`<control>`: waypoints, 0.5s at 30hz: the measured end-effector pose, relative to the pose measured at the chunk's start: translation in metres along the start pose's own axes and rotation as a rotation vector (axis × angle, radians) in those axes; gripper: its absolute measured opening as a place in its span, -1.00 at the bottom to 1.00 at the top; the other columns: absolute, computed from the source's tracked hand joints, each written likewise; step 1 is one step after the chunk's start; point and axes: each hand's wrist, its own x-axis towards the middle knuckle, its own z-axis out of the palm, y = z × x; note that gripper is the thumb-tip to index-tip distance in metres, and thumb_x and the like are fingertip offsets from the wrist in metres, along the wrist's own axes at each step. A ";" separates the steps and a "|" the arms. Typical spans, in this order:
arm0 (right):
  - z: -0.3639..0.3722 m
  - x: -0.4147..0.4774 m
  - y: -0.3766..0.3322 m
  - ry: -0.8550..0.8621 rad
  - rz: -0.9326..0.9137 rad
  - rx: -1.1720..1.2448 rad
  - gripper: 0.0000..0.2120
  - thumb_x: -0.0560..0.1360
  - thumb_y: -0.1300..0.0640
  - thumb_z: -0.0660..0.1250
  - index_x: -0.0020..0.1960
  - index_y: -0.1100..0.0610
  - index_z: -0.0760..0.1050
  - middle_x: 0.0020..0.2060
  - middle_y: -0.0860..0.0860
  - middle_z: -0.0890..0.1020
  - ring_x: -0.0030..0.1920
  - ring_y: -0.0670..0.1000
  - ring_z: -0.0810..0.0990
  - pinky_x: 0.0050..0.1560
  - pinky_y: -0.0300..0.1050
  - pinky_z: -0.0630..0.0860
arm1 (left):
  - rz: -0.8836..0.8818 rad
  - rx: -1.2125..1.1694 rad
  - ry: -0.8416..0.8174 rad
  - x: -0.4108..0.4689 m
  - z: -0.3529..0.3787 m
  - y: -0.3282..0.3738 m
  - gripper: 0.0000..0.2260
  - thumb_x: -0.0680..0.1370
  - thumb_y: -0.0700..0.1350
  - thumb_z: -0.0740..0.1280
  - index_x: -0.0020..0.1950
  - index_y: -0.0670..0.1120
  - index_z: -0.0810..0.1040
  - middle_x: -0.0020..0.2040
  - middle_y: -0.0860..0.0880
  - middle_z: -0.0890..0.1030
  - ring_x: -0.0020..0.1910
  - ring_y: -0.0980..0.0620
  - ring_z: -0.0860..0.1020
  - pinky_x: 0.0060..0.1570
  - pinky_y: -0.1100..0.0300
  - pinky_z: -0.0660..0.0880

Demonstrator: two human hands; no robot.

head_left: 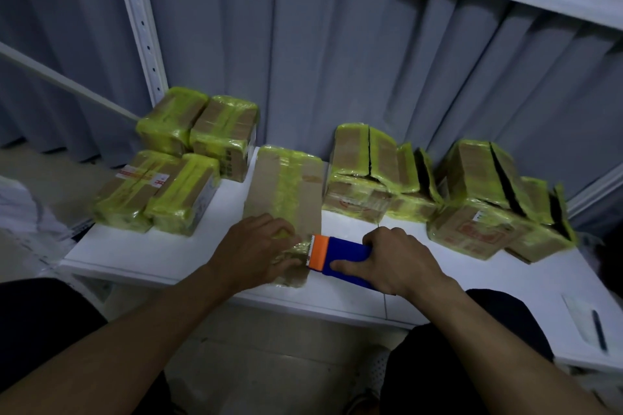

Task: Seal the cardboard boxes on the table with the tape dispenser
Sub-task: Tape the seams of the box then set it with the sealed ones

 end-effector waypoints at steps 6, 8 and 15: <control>0.001 0.001 0.000 -0.014 0.002 0.004 -0.36 0.34 -0.56 0.33 -0.03 0.02 0.57 -0.22 -0.09 0.60 -0.18 -0.03 0.64 -0.21 -0.12 0.60 | 0.047 -0.094 0.049 0.001 0.008 0.002 -0.50 0.66 0.21 0.04 0.13 -0.04 0.68 0.03 -0.01 0.70 -0.05 0.03 0.66 -0.04 0.14 0.61; 0.001 0.001 0.001 -0.015 0.000 0.011 -0.35 0.35 -0.56 0.33 0.00 0.02 0.58 -0.18 -0.08 0.62 -0.17 -0.03 0.65 -0.18 -0.11 0.62 | 0.065 -0.064 0.061 0.001 0.009 0.003 -0.46 0.67 0.19 -0.04 0.12 -0.03 0.69 0.00 0.00 0.70 -0.09 0.03 0.65 -0.09 0.17 0.59; 0.003 -0.003 -0.001 -0.008 0.005 0.040 -0.37 0.34 -0.58 0.31 -0.10 0.01 0.56 -0.25 -0.08 0.62 -0.23 -0.06 0.62 -0.23 -0.12 0.60 | -0.017 -0.104 0.057 0.001 0.010 0.003 -0.67 0.59 0.11 0.19 0.06 0.01 0.70 -0.05 0.05 0.69 -0.12 0.06 0.61 -0.12 0.25 0.52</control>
